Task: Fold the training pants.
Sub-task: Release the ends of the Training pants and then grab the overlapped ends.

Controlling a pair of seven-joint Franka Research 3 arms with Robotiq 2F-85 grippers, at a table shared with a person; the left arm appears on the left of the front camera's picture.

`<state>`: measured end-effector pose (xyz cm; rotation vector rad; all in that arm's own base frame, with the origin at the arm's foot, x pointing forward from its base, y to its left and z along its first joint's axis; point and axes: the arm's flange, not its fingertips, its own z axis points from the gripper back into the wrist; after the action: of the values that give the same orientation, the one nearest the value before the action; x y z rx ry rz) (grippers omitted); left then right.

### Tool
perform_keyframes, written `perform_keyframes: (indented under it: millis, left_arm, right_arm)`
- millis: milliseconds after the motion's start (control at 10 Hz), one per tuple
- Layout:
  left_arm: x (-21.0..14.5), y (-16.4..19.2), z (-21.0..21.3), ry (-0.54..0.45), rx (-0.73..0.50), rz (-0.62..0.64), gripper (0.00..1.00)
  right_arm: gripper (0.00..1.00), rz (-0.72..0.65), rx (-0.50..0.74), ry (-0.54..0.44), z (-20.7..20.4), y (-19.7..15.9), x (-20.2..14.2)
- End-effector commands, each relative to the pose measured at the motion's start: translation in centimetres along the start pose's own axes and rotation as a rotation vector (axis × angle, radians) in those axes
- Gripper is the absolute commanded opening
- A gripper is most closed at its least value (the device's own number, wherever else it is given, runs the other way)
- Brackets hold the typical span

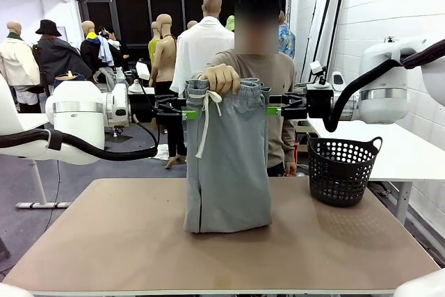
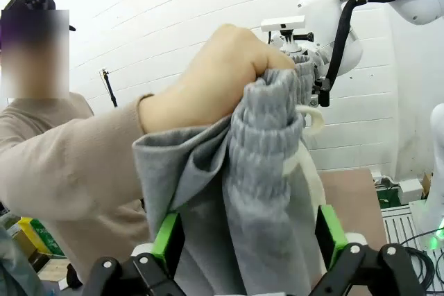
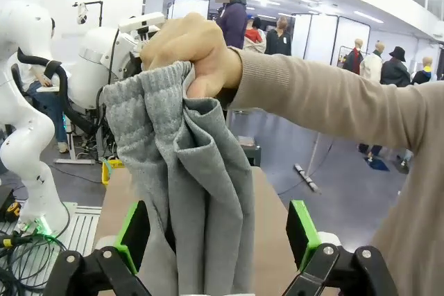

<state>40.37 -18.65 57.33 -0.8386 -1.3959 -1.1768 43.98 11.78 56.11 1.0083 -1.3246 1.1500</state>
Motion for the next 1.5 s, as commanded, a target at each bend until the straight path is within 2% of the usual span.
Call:
perform_keyframes:
  millis: [0,800,1400]
  left_arm:
    - [0.0,-0.3,1.0,0.001,0.027,0.020,1.00]
    - [-0.2,0.1,0.9,-0.016,0.011,0.034,1.00]
    - [-0.3,0.6,-0.2,-0.008,-0.014,0.038,1.00]
  right_arm:
    - [1.00,-0.019,-0.032,-0.001,0.2,0.3,-0.3]
    - [1.00,-0.021,-0.061,-0.001,0.9,0.4,-0.4]
    - [1.00,-0.081,-0.008,-0.035,0.4,0.6,-0.8]
